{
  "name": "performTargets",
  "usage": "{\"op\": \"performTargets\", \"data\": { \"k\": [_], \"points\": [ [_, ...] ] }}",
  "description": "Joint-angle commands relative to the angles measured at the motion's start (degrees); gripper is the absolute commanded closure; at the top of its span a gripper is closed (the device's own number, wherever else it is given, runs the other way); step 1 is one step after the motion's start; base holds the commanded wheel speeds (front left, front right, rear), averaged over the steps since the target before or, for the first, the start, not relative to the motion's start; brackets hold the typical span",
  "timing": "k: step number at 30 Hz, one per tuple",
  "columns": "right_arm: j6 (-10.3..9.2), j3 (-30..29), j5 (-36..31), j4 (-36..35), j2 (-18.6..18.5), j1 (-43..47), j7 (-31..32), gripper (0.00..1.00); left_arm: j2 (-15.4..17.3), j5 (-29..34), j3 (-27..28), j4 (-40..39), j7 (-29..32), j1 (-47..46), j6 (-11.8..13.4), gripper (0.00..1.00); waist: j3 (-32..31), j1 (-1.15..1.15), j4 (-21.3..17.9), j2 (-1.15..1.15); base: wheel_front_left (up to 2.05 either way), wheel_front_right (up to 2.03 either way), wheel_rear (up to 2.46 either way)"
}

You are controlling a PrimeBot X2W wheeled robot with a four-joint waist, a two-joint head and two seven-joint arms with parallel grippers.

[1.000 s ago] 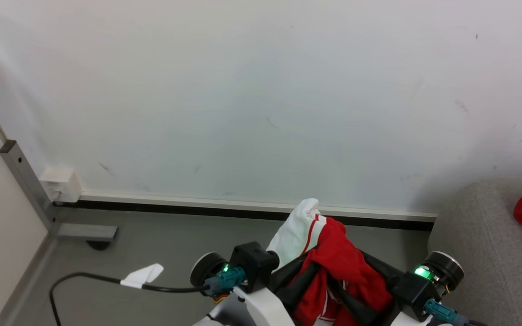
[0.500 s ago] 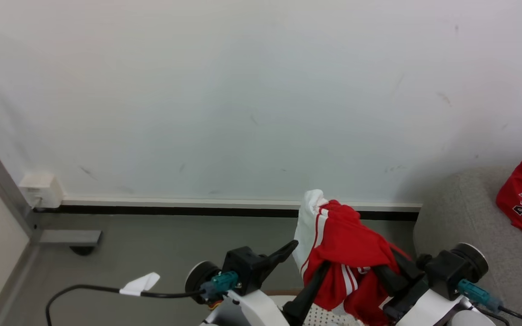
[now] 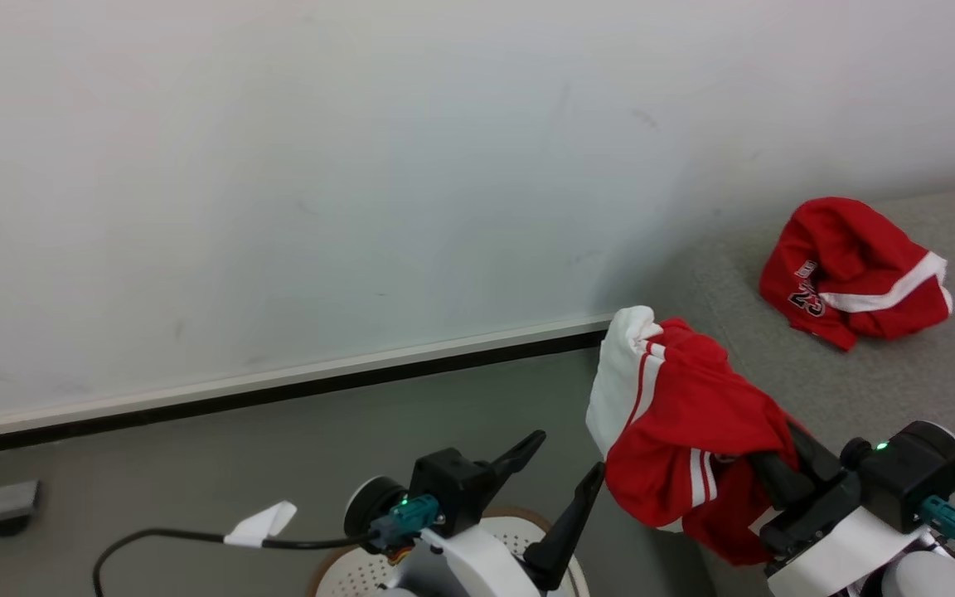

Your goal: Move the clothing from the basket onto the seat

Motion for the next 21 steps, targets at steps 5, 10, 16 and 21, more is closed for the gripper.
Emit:
{"op": "performTargets", "data": {
  "k": [5, 10, 16, 21],
  "points": [
    [-0.13, -3.3, -0.3, -1.8, -1.2, 1.9, 0.3, 1.00, -0.5, 0.4, -0.4, 0.8, -0.6, -1.2, -0.4, 0.00, 2.6, 0.00, -6.9, -0.01, 0.00, 0.00, 0.00],
    [-0.13, -5.8, -0.2, -3.0, -1.0, 2.8, 0.4, 1.00, -1.1, 0.5, -0.7, 1.2, -0.5, -2.2, -0.8, 0.00, 3.8, 0.00, -8.9, -0.01, 0.00, 0.00, 0.00],
    [-0.13, -9.9, 0.7, -4.1, -1.9, 1.2, 0.6, 1.00, -2.1, 1.5, -1.3, 1.3, 1.2, -6.0, -1.6, 0.00, 8.3, 0.00, -8.4, -0.01, 0.00, 0.00, 0.00],
    [-0.13, -16.4, 1.5, -3.4, -2.3, -4.1, -0.5, 1.00, -2.8, 4.3, -1.1, 1.2, 3.9, -14.1, -2.8, 0.00, 18.2, 0.00, -6.4, -0.01, 0.00, 0.00, 0.00]
  ]
}}
